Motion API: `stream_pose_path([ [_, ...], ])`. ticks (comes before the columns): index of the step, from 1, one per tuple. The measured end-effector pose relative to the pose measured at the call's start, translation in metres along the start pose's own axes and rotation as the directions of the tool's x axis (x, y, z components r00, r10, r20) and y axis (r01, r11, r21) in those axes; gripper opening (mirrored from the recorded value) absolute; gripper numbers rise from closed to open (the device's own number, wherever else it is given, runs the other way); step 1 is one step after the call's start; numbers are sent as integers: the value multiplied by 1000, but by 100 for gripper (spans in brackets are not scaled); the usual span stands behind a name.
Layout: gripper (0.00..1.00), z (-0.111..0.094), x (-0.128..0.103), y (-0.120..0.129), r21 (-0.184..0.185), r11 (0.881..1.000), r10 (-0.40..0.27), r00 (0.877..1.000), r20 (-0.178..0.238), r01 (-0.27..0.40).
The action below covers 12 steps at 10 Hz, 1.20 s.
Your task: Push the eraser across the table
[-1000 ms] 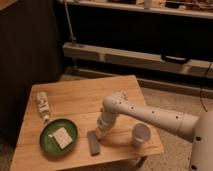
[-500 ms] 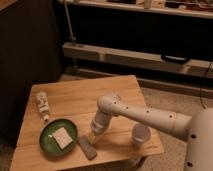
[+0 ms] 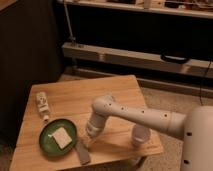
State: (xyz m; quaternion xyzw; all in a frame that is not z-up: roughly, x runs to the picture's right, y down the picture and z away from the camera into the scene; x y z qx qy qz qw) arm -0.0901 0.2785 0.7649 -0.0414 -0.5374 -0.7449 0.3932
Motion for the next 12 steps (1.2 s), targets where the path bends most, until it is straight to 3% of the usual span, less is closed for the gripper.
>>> stream_pose_path([
  [3, 0, -10, 8, 16, 4, 1000, -6, 1000, 4, 6],
  [8, 0, -5, 10, 4, 5, 1000, -6, 1000, -2, 6],
  [12, 0, -18, 16, 24, 5, 1000, -4, 1000, 1, 4],
])
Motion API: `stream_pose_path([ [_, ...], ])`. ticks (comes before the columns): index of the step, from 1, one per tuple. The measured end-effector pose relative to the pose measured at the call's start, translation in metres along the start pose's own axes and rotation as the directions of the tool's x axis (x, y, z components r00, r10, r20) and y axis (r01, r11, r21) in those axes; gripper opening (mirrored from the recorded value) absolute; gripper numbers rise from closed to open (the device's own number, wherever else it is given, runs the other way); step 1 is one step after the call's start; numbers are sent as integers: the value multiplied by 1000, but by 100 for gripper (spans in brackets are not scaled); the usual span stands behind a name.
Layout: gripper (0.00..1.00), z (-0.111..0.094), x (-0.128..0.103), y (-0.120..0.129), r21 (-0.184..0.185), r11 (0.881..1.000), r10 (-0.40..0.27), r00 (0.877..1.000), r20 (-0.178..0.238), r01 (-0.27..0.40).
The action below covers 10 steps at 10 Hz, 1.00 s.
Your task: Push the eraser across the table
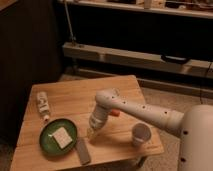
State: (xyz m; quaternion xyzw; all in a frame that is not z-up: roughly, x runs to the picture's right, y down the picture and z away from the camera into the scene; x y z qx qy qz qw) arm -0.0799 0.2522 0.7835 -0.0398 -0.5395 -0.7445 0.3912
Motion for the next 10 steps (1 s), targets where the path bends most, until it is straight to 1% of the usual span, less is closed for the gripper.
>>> stream_pose_path([
  [1, 0, -1, 1, -2, -2, 1000, -1, 1000, 1, 1],
  [3, 0, 0, 16, -8, -3, 1000, -6, 1000, -3, 6],
  [6, 0, -4, 14, 1, -8, 1000, -5, 1000, 3, 5],
  [8, 0, -4, 12, 1, -10, 1000, -6, 1000, 7, 6],
  [10, 0, -4, 21, -1, -16, 1000, -5, 1000, -1, 5],
])
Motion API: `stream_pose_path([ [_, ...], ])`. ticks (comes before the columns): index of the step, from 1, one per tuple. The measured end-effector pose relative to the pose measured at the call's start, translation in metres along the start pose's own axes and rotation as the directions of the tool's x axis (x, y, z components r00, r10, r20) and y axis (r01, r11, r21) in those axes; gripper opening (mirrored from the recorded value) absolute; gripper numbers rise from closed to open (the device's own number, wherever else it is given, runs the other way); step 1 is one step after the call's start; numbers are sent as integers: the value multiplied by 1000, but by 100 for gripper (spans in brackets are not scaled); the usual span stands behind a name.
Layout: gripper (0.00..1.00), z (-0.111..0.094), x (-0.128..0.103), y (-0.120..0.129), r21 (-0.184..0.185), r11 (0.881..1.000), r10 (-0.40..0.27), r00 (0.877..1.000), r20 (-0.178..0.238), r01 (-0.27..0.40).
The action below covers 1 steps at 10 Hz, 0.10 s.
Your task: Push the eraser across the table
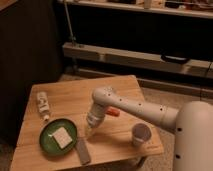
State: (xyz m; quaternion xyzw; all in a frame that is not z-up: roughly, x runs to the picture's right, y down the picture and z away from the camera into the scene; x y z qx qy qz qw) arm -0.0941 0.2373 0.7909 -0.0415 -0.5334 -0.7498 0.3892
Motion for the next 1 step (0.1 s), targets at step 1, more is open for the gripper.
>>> stream_pose_path([
  [1, 0, 0, 1, 1, -2, 1000, 2, 1000, 0, -2],
])
